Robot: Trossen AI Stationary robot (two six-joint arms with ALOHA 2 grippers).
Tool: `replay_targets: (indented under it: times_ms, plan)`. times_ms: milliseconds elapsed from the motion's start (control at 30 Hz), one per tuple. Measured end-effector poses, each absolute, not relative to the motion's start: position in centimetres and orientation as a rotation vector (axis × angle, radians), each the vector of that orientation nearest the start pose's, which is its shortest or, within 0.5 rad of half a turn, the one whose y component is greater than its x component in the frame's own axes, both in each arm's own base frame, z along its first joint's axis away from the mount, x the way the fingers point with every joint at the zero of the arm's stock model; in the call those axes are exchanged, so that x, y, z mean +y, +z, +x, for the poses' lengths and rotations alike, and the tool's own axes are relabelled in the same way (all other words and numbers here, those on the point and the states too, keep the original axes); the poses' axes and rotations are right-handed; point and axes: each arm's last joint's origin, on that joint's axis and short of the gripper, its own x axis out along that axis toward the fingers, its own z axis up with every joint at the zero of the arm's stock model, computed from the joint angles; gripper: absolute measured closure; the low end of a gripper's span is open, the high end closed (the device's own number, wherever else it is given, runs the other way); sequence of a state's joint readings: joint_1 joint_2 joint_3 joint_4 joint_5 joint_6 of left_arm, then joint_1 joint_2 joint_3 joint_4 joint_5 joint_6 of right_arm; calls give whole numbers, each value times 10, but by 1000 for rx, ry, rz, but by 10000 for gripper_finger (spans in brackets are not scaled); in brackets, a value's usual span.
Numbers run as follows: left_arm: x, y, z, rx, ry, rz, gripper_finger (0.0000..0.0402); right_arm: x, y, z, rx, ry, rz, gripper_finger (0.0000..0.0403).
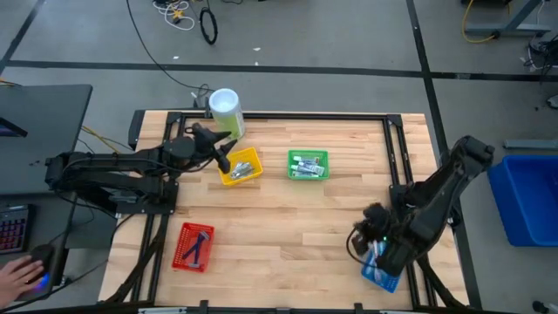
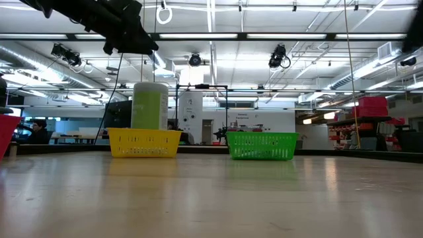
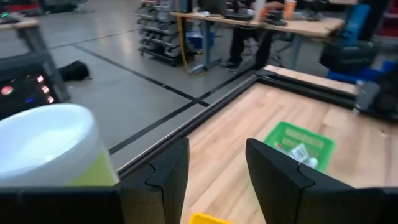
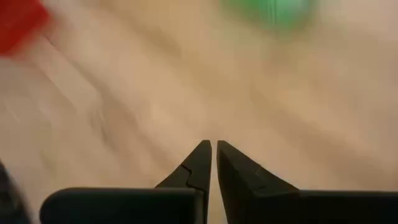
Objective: Pick & Place Travel size toiletries
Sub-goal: Return to Home Position
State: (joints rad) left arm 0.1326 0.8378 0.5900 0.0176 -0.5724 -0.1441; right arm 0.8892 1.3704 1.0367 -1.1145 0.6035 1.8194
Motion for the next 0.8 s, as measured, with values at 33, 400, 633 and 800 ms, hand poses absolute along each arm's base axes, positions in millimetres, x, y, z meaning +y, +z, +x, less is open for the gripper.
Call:
replay_targets:
  times_ms: [33,400,633,800]
  plan:
    - [40,277,182,185,697,-73,233,162,254,159,749,-652,583,368]
    - [36,270,182,292,560,20,233,131,290,160,494,-537,-194,368]
    - [34,277,173,254,531,-12,233,108,304,155,479,-588,-267,368]
    - [28,295,141,140,470,-33,233,78,330,134,484,-495,-125,368]
